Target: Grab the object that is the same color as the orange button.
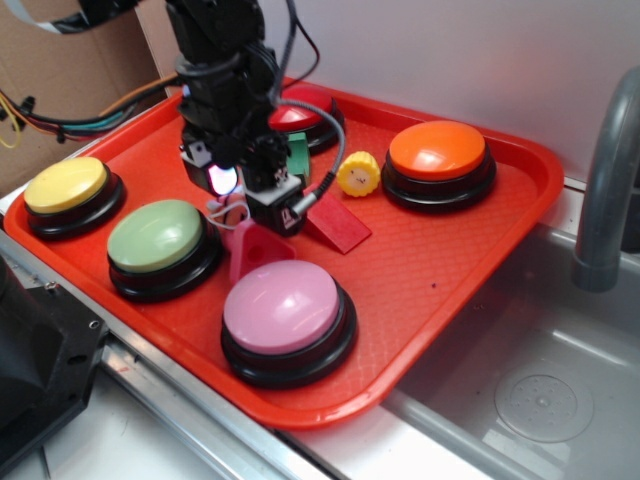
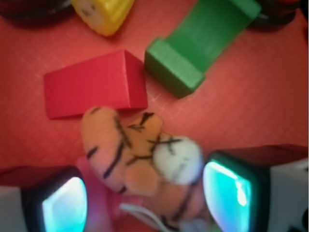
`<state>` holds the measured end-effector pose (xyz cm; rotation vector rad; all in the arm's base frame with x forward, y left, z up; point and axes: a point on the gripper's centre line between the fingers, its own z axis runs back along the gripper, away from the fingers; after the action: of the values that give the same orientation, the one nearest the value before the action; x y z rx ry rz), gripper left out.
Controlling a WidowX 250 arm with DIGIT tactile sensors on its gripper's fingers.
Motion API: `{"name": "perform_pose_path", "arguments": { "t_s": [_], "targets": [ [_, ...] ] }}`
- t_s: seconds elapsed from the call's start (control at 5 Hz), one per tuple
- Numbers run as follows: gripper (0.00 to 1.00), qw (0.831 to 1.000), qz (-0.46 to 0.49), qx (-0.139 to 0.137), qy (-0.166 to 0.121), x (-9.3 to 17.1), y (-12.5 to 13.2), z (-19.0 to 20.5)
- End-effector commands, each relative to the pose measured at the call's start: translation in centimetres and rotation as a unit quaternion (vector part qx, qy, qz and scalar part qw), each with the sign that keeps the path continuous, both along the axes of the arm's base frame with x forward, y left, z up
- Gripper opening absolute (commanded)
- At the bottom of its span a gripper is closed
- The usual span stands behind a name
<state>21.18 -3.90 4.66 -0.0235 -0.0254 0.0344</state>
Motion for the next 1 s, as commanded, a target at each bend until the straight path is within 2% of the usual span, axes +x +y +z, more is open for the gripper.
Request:
{"name": "perform_pose_path", "arguments": {
  "t_s": [0.0,0.2,0.4,0.6,0.8],
  "targets": [
    [1.00,1.000,-0.009,-0.001,-0.001,1.02,0.16,-0.87],
    [1.00,1.000,-0.009,0.001,0.001,1.08,0.09,-1.21],
    [0.55,1.000,-0.008,0.005,0.002,1.21,0.08,-1.42],
    [0.00,1.000,-0.003,0.010,-0.003,1.20,0.13,-1.28],
    [0.00,1.000,0.003,0.017,-0.008,1.27,0.29,-0.69]
  ]
}}
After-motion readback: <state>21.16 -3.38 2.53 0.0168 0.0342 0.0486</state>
